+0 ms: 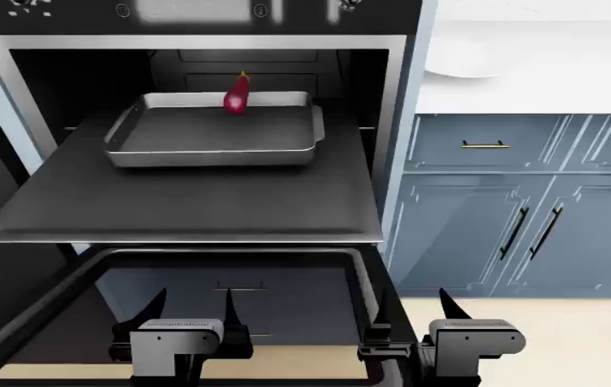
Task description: Pick the eggplant from the top rack in the oven and place it on the plate on the counter.
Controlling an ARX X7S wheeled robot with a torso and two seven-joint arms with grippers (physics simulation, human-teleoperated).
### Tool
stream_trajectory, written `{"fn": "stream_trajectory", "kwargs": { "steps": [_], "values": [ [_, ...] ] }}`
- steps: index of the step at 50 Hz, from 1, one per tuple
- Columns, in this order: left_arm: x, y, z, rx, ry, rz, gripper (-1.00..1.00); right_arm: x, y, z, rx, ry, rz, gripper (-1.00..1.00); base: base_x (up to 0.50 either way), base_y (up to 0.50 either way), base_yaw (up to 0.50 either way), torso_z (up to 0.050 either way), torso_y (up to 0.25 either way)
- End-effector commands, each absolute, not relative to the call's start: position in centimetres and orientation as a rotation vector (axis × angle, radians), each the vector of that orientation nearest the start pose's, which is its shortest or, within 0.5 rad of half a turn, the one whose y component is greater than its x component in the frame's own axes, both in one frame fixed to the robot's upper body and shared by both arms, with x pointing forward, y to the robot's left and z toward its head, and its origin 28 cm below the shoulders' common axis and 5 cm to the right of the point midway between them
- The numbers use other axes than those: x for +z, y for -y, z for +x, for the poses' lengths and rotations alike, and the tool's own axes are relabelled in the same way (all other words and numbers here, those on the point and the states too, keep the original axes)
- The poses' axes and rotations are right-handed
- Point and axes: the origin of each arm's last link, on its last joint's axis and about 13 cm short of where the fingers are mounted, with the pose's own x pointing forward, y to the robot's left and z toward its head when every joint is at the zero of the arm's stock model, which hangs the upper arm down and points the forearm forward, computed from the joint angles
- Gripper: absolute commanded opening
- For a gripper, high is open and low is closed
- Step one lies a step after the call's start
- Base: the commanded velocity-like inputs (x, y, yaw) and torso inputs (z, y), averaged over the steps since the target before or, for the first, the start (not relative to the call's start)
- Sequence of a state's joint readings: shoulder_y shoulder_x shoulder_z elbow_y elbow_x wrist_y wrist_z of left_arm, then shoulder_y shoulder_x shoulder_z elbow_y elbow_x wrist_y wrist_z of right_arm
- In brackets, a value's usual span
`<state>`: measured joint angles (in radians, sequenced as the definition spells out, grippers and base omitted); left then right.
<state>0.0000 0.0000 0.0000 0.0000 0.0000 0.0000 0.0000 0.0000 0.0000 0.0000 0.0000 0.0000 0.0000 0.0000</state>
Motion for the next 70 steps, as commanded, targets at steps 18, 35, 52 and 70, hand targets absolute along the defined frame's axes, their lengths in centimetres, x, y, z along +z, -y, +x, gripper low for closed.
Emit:
{"fn": "stream_trajectory", "kwargs": {
  "steps": [18, 35, 52, 70],
  "values": [
    [1.4, -20.6, 21.1, -0.002, -0.004, -0.005, 1.00, 1.4, 9.7, 21.1, -0.009, 0.001, 0.013, 1.00, 0.00, 0.00, 0.00, 0.000, 0.000],
    [18.5, -19.8, 20.2, -0.052, 0.357, -0.083, 1.00, 14.1, 10.2, 20.4, -0.036, 0.213, 0.006, 1.00, 0.00, 0.00, 0.00, 0.000, 0.000],
    [26.7, -20.2, 20.1, -0.039, 0.506, -0.083, 1.00, 25.2, 11.9, 19.7, -0.048, 0.393, -0.025, 1.00, 0.00, 0.00, 0.00, 0.000, 0.000],
    [27.2, -20.6, 20.2, -0.027, 0.527, -0.065, 1.00, 26.7, 11.9, 20.0, -0.031, 0.430, -0.016, 1.00, 0.00, 0.00, 0.00, 0.000, 0.000]
  ]
}}
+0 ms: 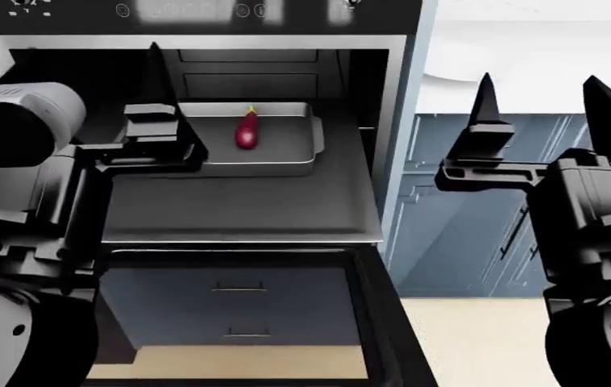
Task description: Pick the eggplant from the top rack in the oven and place it on the plate on the counter.
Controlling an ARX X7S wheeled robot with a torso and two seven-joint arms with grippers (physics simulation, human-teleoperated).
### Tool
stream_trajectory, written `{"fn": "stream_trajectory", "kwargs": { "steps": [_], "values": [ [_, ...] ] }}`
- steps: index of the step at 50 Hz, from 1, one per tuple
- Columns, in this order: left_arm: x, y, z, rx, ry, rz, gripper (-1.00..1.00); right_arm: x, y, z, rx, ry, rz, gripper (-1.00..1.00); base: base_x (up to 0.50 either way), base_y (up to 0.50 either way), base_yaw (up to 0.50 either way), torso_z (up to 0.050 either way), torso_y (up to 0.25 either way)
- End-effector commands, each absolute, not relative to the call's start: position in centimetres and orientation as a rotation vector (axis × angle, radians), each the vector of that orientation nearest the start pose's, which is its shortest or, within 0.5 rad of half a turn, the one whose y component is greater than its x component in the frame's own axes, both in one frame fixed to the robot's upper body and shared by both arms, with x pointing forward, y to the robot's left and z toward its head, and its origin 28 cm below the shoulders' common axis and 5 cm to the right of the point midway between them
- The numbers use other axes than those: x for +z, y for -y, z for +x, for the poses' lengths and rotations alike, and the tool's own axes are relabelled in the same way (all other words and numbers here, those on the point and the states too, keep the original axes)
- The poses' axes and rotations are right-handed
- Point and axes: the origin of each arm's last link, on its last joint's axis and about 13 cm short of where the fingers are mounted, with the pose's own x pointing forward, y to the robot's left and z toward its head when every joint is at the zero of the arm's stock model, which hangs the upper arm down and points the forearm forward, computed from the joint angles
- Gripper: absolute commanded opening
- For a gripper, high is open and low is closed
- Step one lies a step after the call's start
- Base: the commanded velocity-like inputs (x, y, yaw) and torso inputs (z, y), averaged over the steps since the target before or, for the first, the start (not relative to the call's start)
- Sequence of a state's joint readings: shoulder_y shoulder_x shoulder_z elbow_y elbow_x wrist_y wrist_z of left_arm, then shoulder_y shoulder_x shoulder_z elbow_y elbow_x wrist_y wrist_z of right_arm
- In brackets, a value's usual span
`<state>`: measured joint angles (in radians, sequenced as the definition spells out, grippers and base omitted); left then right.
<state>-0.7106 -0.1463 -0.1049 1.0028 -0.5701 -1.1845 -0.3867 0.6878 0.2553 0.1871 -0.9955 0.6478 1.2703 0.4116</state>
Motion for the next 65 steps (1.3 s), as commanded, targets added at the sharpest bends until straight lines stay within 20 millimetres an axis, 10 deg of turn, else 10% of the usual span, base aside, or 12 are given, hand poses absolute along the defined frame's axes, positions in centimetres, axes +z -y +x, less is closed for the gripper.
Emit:
{"fn": "stream_trajectory", "kwargs": {
  "steps": [1, 32, 65],
  "values": [
    [27.2, -20.6, 20.2, -0.025, 0.530, -0.062, 1.00, 26.6, 11.9, 20.0, -0.027, 0.424, -0.016, 1.00, 0.00, 0.50, 0.00, 0.000, 0.000],
    [27.5, -20.3, 20.0, -0.038, 0.538, -0.059, 1.00, 26.2, 11.6, 20.1, -0.018, 0.422, -0.020, 1.00, 0.00, 0.50, 0.00, 0.000, 0.000],
    [27.3, -19.9, 19.6, -0.044, 0.542, -0.068, 1.00, 25.4, 11.1, 20.3, 0.014, 0.360, 0.009, 1.00, 0.37, -0.16, 0.00, 0.000, 0.000]
  ]
}}
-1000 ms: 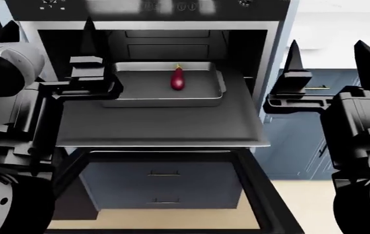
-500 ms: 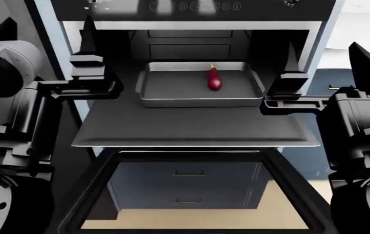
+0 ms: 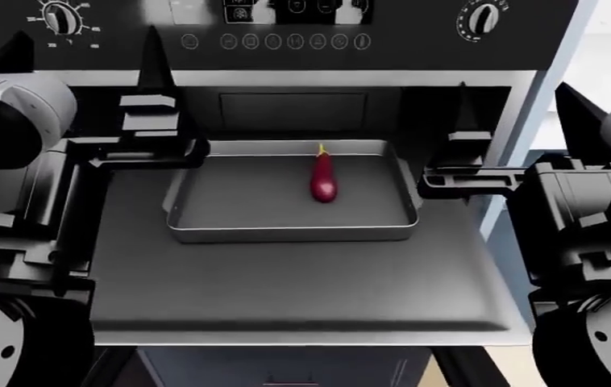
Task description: Pick the eggplant from the top rack in the oven and place it on the plate on the counter.
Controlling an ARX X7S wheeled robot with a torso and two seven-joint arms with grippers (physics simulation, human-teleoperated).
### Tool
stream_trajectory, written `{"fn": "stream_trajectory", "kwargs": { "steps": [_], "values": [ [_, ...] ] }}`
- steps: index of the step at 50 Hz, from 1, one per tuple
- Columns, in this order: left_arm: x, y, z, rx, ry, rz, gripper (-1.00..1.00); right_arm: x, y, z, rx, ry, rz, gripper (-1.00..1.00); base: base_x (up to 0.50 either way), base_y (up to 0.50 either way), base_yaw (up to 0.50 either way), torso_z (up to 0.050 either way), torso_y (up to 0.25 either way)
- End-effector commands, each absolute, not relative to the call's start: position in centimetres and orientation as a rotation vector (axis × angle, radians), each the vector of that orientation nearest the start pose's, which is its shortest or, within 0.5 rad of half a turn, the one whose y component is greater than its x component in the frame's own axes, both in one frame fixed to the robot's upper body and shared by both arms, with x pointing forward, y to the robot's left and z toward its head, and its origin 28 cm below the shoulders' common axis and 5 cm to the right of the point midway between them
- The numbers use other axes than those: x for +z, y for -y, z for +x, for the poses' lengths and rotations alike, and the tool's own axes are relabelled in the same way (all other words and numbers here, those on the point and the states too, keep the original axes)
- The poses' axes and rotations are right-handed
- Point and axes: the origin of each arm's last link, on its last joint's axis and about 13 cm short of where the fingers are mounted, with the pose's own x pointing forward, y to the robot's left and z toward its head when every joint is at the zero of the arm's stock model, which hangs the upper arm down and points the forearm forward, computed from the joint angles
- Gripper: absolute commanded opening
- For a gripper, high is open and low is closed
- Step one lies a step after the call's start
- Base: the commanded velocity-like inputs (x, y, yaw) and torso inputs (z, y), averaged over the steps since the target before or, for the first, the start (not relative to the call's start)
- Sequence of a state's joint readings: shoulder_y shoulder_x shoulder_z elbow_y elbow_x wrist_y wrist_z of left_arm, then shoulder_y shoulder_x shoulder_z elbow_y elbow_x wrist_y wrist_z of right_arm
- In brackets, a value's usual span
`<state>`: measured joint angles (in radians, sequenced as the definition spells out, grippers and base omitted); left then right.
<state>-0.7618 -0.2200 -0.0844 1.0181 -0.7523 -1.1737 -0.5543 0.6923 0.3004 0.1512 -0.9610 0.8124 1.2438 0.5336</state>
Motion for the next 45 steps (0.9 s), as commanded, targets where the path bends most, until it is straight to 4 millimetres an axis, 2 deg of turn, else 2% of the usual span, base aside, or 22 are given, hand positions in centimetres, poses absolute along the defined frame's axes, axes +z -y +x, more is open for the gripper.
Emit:
{"fn": "stream_trajectory", "kwargs": {
  "steps": [1, 4, 15, 23, 27, 31, 38, 45],
  "values": [
    [27.3, -19.9, 19.6, -0.044, 0.542, -0.068, 1.00, 25.4, 11.1, 20.3, 0.013, 0.361, 0.008, 1.00, 0.50, -0.20, 0.00, 0.000, 0.000],
    [27.3, -19.8, 19.6, -0.047, 0.545, -0.067, 1.00, 25.4, 11.1, 20.3, 0.011, 0.371, 0.017, 1.00, 0.50, -0.06, 0.00, 0.000, 0.000],
    [27.4, -19.7, 19.5, -0.057, 0.554, -0.072, 1.00, 25.4, 10.9, 20.2, 0.027, 0.371, 0.013, 1.00, 0.00, 0.00, 0.00, 0.000, 0.001],
    [27.2, -19.5, 19.5, -0.061, 0.552, -0.077, 1.00, 26.1, 10.0, 21.0, 0.128, 0.193, -0.014, 1.00, 0.00, 0.00, 0.00, 0.000, 0.000],
    [27.2, -19.4, 19.5, -0.064, 0.552, -0.080, 1.00, 27.4, 9.2, 22.1, 0.181, 0.110, 0.017, 1.00, 0.00, 0.00, 0.00, 0.000, 0.000],
    [27.2, -19.4, 19.4, -0.061, 0.554, -0.088, 1.00, 28.4, 8.2, 24.2, 0.228, 0.032, 0.025, 1.00, 0.00, 0.00, 0.00, 0.000, 0.000],
    [27.3, -19.5, 19.2, -0.059, 0.560, -0.103, 1.00, 28.7, 6.6, 28.1, 0.255, -0.068, -0.033, 1.00, 0.00, 0.00, 0.00, 0.000, 0.000],
    [27.3, -19.6, 19.1, -0.051, 0.562, -0.113, 1.00, 27.9, 6.0, 29.6, 0.230, -0.138, -0.062, 1.00, 0.00, 0.00, 0.00, 0.000, 0.000]
  ]
}}
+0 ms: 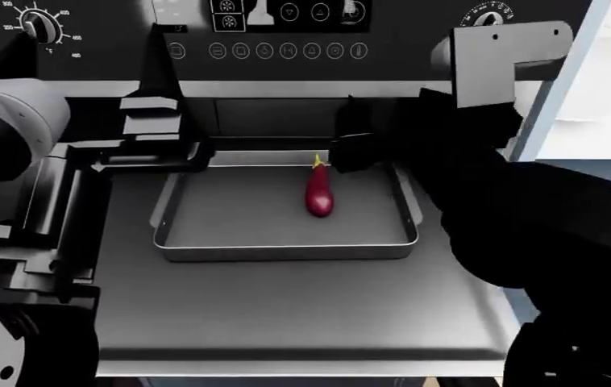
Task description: Pick the eggplant from the top rack in the oven and place it on the plate on the counter.
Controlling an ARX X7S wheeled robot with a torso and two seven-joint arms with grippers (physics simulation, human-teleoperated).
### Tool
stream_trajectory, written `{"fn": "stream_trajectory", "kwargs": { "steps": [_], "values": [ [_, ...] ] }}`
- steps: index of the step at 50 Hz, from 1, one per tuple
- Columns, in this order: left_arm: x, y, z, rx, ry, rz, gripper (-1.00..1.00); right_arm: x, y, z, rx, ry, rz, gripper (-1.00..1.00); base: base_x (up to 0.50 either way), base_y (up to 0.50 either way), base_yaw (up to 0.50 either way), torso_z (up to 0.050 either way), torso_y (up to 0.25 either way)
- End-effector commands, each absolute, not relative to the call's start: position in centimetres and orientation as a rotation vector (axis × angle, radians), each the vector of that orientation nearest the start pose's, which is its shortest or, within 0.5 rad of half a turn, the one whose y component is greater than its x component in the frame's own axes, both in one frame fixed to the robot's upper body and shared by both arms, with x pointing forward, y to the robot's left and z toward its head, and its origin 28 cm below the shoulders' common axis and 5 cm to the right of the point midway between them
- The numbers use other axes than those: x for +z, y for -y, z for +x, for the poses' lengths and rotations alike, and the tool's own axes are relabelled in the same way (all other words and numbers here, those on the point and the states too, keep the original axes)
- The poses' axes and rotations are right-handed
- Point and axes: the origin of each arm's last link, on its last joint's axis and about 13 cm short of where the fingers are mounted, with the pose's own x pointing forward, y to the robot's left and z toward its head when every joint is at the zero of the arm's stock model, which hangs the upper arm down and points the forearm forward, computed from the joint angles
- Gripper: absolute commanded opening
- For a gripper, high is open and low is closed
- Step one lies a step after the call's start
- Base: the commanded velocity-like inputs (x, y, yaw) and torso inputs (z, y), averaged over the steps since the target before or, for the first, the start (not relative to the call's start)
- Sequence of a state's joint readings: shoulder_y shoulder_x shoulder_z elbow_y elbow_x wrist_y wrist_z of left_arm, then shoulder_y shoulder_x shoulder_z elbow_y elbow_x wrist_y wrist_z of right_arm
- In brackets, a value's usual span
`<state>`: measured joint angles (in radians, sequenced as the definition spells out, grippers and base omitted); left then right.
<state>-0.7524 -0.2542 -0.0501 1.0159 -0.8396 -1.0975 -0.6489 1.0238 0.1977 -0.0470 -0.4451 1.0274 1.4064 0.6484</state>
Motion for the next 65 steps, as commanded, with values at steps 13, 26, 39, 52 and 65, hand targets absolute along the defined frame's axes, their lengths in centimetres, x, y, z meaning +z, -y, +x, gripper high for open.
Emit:
{"fn": "stream_trajectory", "kwargs": {
  "steps": [13, 26, 39, 52, 65],
  "values": [
    [27.2, -19.4, 19.1, -0.053, 0.559, -0.119, 1.00, 26.8, 5.4, 31.6, 0.164, -0.288, -0.156, 1.00, 0.00, 0.00, 0.00, 0.000, 0.000],
    [27.5, -19.2, 19.0, -0.058, 0.562, -0.114, 1.00, 27.9, 4.7, 33.7, 0.221, -0.403, -0.043, 1.00, 0.00, 0.00, 0.00, 0.000, 0.000],
    [27.5, -19.1, 19.0, -0.059, 0.563, -0.112, 1.00, 26.7, 3.9, 35.1, 0.237, -0.550, -0.126, 1.00, 0.00, 0.00, 0.00, 0.000, 0.000],
    [27.1, -19.1, 19.1, -0.059, 0.561, -0.109, 1.00, 25.8, 2.9, 37.2, 0.216, -0.593, -0.116, 1.00, 0.00, 0.00, 0.00, 0.000, 0.000],
    [27.1, -19.0, 19.1, -0.065, 0.559, -0.111, 1.00, 25.4, 2.0, 37.3, 0.242, -0.604, -0.048, 1.00, 0.00, 0.00, 0.00, 0.000, 0.000]
  ]
}}
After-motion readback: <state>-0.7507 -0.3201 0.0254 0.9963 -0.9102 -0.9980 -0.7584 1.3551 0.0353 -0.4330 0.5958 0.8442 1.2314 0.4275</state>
